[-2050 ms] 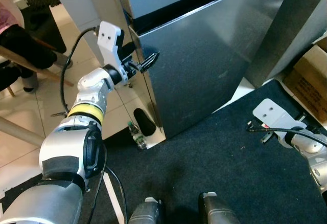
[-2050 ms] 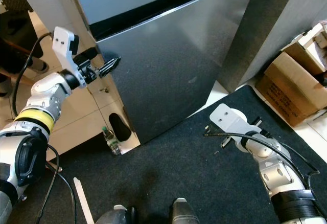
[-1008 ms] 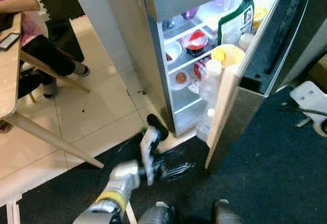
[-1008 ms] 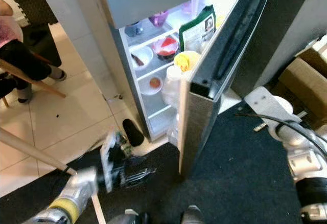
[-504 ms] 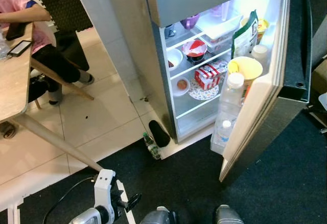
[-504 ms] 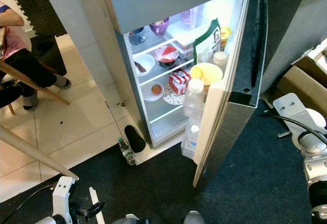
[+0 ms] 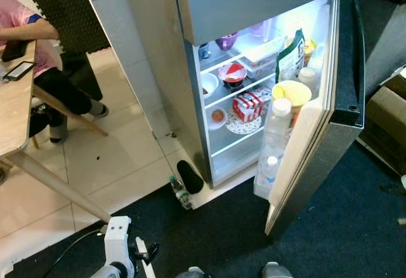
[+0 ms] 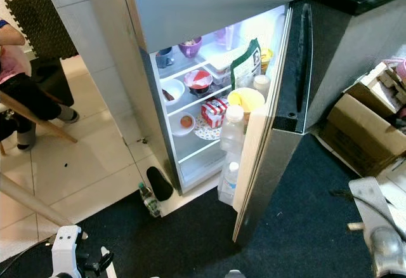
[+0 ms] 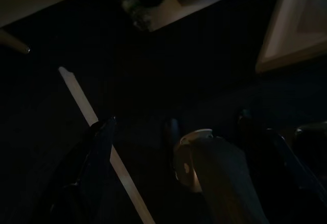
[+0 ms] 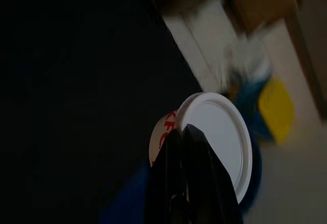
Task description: Restocking fridge
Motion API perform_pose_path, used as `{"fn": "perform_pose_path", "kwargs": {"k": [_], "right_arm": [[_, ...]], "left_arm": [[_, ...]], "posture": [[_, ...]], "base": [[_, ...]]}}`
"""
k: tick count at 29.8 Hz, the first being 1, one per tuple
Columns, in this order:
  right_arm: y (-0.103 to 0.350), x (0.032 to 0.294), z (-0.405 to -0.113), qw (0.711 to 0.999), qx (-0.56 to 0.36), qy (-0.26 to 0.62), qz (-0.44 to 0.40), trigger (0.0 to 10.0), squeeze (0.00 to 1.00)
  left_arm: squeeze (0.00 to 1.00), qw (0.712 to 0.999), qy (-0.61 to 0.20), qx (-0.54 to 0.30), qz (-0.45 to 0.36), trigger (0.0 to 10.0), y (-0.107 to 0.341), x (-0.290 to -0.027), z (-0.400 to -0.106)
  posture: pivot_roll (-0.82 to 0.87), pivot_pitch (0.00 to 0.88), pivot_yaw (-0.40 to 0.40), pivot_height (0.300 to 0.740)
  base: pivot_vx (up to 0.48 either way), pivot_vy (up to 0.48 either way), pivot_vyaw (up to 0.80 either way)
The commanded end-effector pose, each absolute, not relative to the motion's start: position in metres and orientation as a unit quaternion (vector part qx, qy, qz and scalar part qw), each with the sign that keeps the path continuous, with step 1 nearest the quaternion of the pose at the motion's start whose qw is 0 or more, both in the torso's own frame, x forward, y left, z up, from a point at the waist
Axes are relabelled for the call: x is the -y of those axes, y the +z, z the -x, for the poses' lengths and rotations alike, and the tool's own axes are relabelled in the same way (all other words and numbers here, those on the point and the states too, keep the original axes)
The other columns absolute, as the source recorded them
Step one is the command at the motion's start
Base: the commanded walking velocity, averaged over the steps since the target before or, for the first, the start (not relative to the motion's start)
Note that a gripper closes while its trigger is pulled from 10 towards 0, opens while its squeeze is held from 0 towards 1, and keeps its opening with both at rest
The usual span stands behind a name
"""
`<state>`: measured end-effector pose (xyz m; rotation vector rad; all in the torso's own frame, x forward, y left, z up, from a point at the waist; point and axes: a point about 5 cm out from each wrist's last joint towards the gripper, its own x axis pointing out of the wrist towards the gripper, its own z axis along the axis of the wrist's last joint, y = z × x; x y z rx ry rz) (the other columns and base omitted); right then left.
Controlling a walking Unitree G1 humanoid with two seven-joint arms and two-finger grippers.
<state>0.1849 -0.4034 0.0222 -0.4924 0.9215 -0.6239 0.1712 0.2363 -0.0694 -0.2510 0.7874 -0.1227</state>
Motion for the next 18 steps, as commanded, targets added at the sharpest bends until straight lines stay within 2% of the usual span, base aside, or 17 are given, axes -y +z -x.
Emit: {"fn": "perform_pose_path", "kwargs": {"k": [1,6,14,18], "right_arm": [[0.015,0.402,-0.176,0.815,-0.438,-0.313,0.213,10.0,0.00],[0.000,0.403,-0.153,0.800,-0.454,-0.346,0.184,10.0,0.00],[-0.034,0.379,-0.120,0.782,-0.499,-0.342,0.149,10.0,0.00],[-0.044,0.370,-0.108,0.775,-0.517,-0.328,0.153,10.0,0.00]], "left_arm": [[0.00,0.912,-0.039,-0.389,0.122,10.0,-0.071,-0.244,-0.163],[0.00,0.926,-0.013,-0.357,0.126,10.0,-0.062,-0.251,-0.178],[0.00,0.945,0.014,-0.302,0.122,10.0,-0.042,-0.258,-0.212],[0.00,0.946,0.010,-0.303,0.114,10.0,-0.042,-0.254,-0.214]], "posture": [[-0.17,0.100,0.069,0.740],[-0.17,0.091,0.065,0.740],[-0.16,0.081,0.056,0.740],[-0.16,0.079,0.053,0.740]], "base": [[0.000,0.000,0.00],[0.000,0.000,-0.74],[0.000,0.000,-0.73],[0.000,0.000,-0.73]]}}
